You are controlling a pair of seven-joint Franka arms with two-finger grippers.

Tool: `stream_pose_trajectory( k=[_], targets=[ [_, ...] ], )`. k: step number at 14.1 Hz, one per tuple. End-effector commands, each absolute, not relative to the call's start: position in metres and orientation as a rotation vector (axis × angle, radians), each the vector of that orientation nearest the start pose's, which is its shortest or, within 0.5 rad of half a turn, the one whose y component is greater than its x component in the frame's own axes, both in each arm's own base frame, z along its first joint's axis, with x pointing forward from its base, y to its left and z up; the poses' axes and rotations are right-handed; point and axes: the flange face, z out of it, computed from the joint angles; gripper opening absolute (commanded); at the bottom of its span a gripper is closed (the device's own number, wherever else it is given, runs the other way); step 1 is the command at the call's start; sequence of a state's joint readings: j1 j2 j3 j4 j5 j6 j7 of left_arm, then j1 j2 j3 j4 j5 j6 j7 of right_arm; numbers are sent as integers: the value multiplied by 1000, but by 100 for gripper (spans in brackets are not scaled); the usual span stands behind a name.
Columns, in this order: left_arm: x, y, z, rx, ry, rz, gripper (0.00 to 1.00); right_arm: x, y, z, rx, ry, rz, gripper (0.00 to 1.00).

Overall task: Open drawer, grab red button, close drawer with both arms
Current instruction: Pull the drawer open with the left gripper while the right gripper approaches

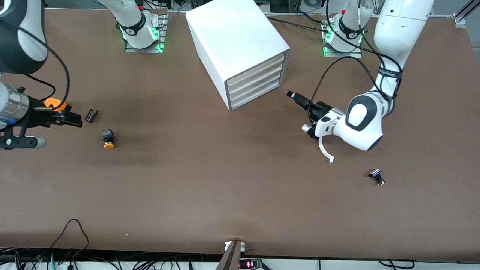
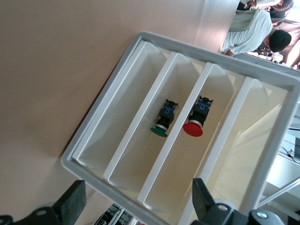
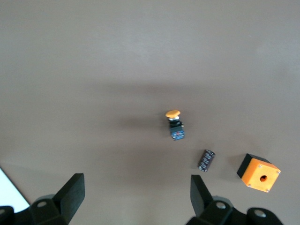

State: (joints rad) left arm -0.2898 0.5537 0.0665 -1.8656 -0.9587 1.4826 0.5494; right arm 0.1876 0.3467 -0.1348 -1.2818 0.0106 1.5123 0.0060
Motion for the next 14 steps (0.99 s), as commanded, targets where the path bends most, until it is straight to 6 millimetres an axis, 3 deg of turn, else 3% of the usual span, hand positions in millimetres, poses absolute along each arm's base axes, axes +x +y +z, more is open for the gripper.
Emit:
stream_pose_trajectory(
  k=[1,2,3,4,8,12,13,14],
  targets=[
    [500,-232,206,1960,-357,-807,98,642,70,556,-3180,-113,158,100],
    [494,-238,203,1957,-361,-814,92,642,67,555,-3176,-130,166,100],
    [486,-247,202,1935,-361,-828,75,641,69,554,-3175,-137,173,100],
    [479,-253,201,1918,-358,-838,66,640,71,556,-3183,-152,171,100],
    [456,-277,196,1879,-384,-891,58,640,73,555,-3178,-125,175,100],
    [434,-290,194,1858,-402,-938,53,649,84,530,-3174,-138,208,100],
    [433,-290,195,1857,-404,-939,47,654,85,521,-3172,-139,203,100],
    [433,-290,195,1856,-404,-940,29,659,89,517,-3157,-140,170,100]
  ],
)
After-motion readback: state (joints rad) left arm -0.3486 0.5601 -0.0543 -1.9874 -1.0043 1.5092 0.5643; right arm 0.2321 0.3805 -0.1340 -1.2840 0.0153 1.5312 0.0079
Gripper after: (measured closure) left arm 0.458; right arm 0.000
